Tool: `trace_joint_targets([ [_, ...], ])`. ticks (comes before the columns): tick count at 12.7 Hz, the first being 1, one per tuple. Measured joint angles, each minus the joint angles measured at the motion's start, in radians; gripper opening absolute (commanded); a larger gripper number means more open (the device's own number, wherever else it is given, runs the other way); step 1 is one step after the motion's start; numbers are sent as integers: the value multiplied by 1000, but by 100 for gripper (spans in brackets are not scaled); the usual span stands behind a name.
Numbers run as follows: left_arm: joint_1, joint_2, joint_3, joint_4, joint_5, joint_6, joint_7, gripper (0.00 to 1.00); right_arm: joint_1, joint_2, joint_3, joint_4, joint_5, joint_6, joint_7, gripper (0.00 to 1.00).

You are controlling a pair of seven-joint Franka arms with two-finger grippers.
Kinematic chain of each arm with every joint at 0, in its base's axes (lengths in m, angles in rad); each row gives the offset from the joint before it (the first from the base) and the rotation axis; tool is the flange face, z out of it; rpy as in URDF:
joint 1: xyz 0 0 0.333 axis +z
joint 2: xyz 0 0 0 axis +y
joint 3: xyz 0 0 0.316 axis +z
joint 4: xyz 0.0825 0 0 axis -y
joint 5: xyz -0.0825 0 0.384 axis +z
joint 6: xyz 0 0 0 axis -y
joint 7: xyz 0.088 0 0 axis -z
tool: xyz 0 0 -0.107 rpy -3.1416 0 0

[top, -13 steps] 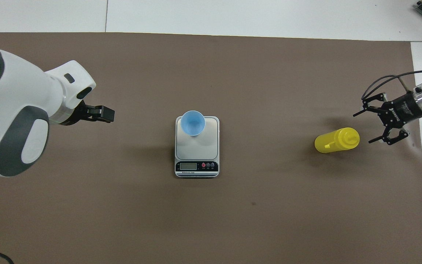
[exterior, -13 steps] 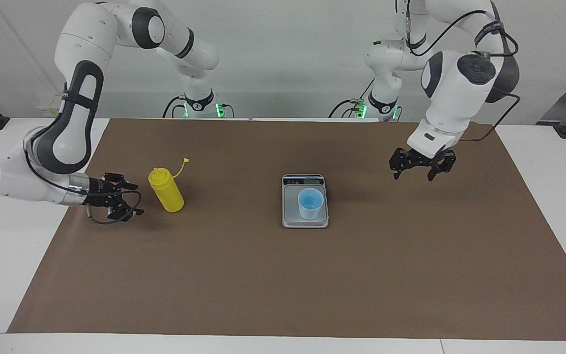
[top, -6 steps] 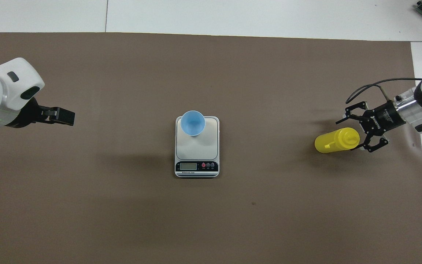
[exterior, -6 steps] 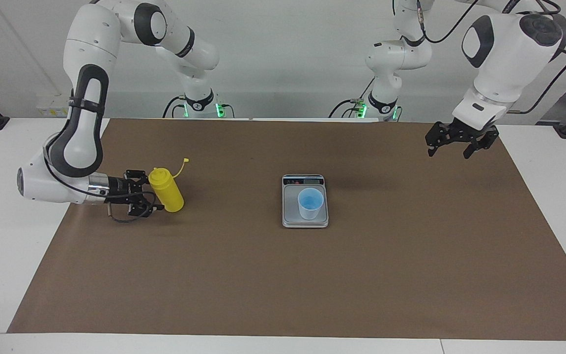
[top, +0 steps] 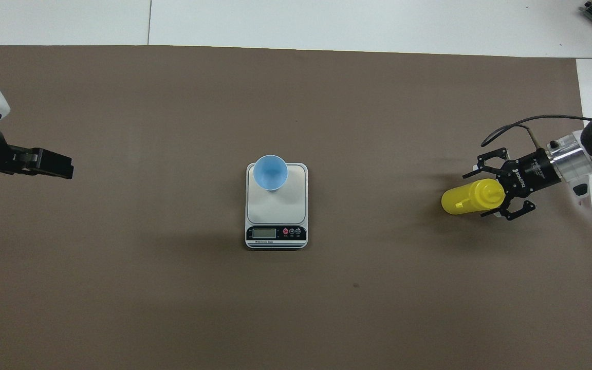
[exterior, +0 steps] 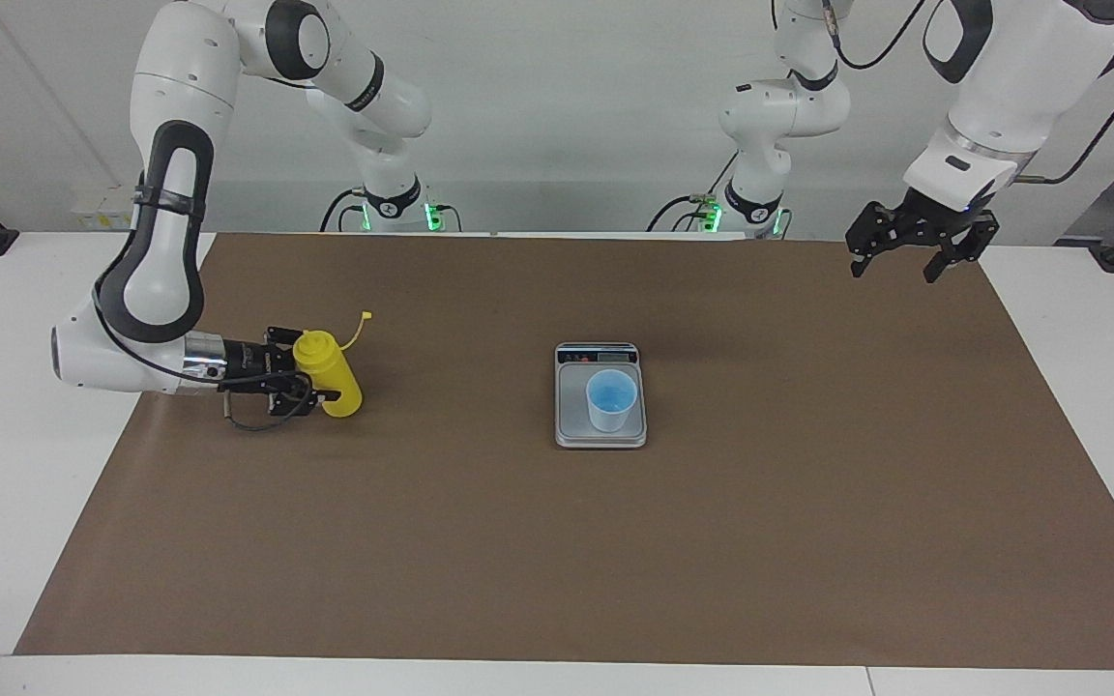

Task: Pour seasoning into cup on scale with both arms
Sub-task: 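Lift the yellow bottle with the right gripper over the blue cup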

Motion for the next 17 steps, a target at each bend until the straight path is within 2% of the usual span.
trace_joint_targets([
  [3, 0, 0, 1, -1, 0, -2, 0, 100, 2, -27, 0, 2, 0, 1, 0, 0],
  [5, 2, 0, 3, -1, 0, -10, 0, 100, 16, -76, 4, 4, 2, 7, 0, 0],
  [9, 11, -5, 3, -1, 0, -17, 0, 100, 111, -166, 13, 24, 15, 121, 155, 0],
  [12, 11, -8, 2, -1, 0, -36, 0, 100, 199, -170, 18, 53, 35, 297, 277, 0],
  [17, 12, -10, 1, -1, 0, -38, 0, 100, 433, -163, 24, 58, 54, 729, 514, 0],
])
